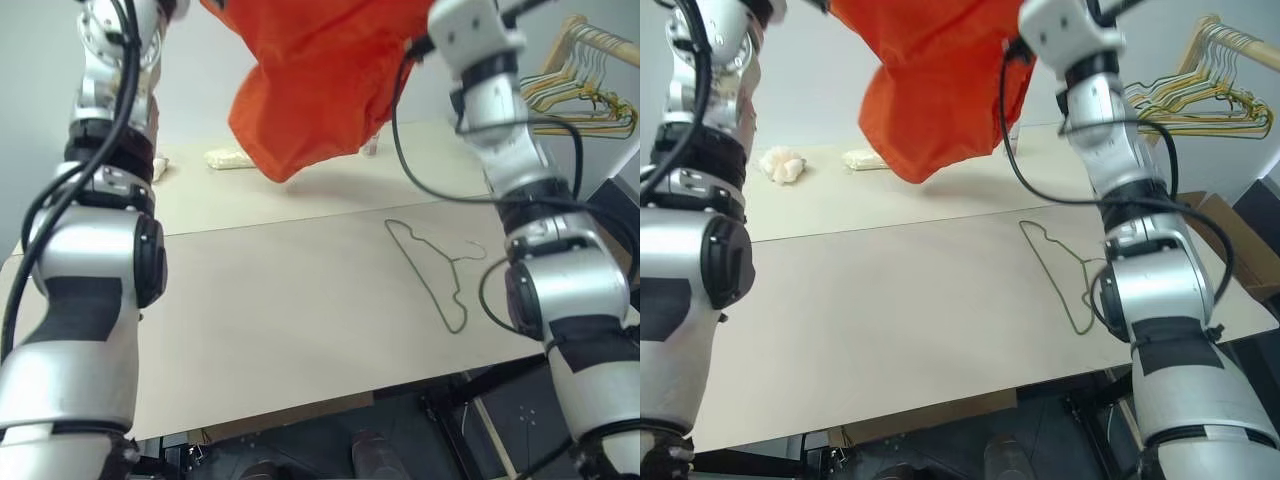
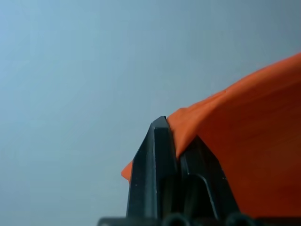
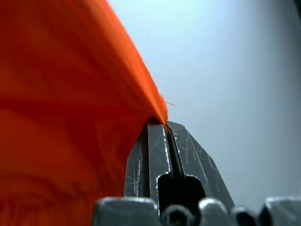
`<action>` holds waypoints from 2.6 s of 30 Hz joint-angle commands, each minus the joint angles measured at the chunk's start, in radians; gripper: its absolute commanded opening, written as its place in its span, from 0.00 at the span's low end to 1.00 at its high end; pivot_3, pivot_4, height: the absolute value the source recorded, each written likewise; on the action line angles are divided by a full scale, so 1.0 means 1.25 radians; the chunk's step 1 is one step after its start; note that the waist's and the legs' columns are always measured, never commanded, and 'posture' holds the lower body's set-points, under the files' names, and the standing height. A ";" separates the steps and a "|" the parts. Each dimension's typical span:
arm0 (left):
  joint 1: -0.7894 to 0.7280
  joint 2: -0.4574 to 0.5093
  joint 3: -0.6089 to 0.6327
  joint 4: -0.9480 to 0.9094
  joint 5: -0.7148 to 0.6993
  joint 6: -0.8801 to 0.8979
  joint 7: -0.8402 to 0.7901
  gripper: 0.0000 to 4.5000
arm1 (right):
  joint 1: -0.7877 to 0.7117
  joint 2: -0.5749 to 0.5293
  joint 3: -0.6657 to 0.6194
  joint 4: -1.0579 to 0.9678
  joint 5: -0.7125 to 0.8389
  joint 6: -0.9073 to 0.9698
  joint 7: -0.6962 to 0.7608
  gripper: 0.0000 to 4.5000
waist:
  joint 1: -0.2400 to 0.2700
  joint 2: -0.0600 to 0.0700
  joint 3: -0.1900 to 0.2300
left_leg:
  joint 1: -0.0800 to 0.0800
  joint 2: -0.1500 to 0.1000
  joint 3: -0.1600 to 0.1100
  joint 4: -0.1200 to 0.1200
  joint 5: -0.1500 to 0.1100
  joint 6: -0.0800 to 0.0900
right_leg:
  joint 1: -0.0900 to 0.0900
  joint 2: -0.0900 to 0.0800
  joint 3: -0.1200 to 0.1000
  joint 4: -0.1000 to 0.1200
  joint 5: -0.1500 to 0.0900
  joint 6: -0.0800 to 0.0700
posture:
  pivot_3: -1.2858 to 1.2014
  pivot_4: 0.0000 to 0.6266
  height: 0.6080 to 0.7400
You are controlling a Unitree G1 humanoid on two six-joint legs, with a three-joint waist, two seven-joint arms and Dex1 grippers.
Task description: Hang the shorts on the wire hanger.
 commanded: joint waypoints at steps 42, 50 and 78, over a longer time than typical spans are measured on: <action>1.432 0.428 0.275 -1.510 -0.577 0.916 -0.623 0.21 | 0.898 -0.361 0.035 -0.733 0.176 -0.178 0.729 0.23 | 0.082 0.006 0.002 | 0.042 0.010 0.004 0.006 -0.010 0.006 | 0.050 0.010 0.005 -0.017 -0.006 -0.001 | 0.44 0.01 1.00; 1.264 0.417 0.330 -1.370 -0.640 0.892 -0.663 0.81 | 1.122 -0.479 -0.139 -0.933 0.421 0.014 0.780 0.87 | 0.100 0.006 0.003 | 0.043 0.011 0.004 0.006 -0.011 0.007 | 0.050 0.010 0.005 -0.018 -0.006 -0.002 | 0.45 0.01 1.00; 0.746 0.179 0.086 -1.249 -0.809 1.166 -0.405 1.00 | 0.712 -0.410 -0.042 -0.797 0.591 1.274 0.734 1.00 | 0.113 0.003 0.002 | 0.029 0.011 0.004 0.009 -0.011 0.006 | 0.037 0.011 0.006 -0.016 -0.005 -0.001 | 0.44 0.00 1.00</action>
